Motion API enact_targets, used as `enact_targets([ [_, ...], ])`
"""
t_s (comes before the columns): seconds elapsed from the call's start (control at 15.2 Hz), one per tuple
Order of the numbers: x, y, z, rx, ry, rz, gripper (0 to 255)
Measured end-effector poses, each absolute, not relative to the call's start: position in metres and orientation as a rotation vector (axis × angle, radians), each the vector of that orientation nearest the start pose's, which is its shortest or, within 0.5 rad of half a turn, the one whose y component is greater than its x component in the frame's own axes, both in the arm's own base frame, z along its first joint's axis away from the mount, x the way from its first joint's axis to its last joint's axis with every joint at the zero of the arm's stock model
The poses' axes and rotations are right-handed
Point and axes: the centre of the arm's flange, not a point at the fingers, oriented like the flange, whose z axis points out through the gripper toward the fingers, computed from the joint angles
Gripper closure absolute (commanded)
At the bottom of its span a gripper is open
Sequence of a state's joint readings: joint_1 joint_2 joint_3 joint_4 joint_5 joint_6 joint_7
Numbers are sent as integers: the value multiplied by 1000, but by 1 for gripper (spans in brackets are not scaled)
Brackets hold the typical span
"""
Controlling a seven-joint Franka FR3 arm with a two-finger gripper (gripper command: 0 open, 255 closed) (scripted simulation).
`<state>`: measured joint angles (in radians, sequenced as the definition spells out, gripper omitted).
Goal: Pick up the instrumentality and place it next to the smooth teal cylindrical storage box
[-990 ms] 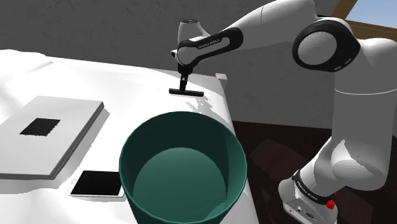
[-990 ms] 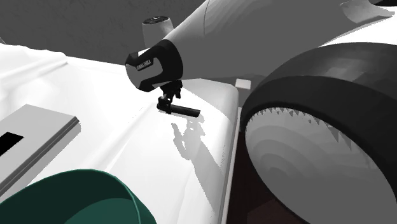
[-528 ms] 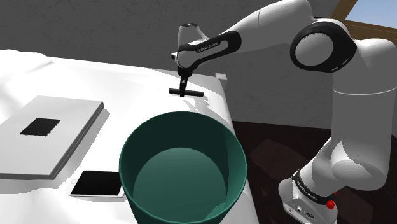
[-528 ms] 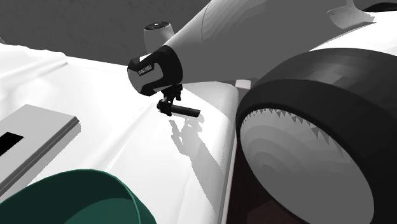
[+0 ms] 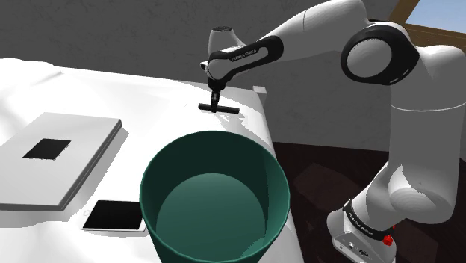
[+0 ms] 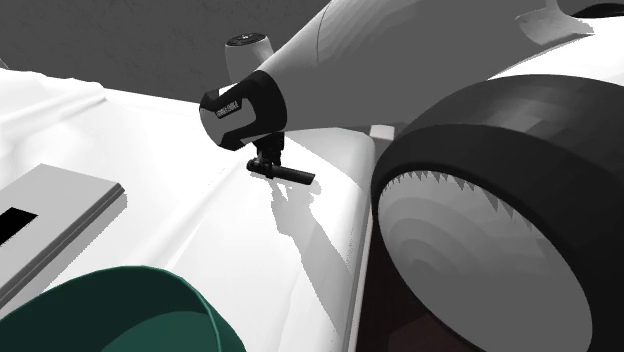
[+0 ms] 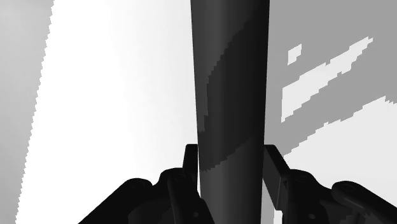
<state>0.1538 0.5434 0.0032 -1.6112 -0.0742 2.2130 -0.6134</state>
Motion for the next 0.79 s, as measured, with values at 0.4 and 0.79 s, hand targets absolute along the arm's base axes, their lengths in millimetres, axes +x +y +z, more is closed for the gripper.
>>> enact_targets([
  [0.4, 685, 105, 321, -2951, -1268, -67, 255],
  [0.79, 686, 104, 353, -2951, -1268, -66, 255],
])
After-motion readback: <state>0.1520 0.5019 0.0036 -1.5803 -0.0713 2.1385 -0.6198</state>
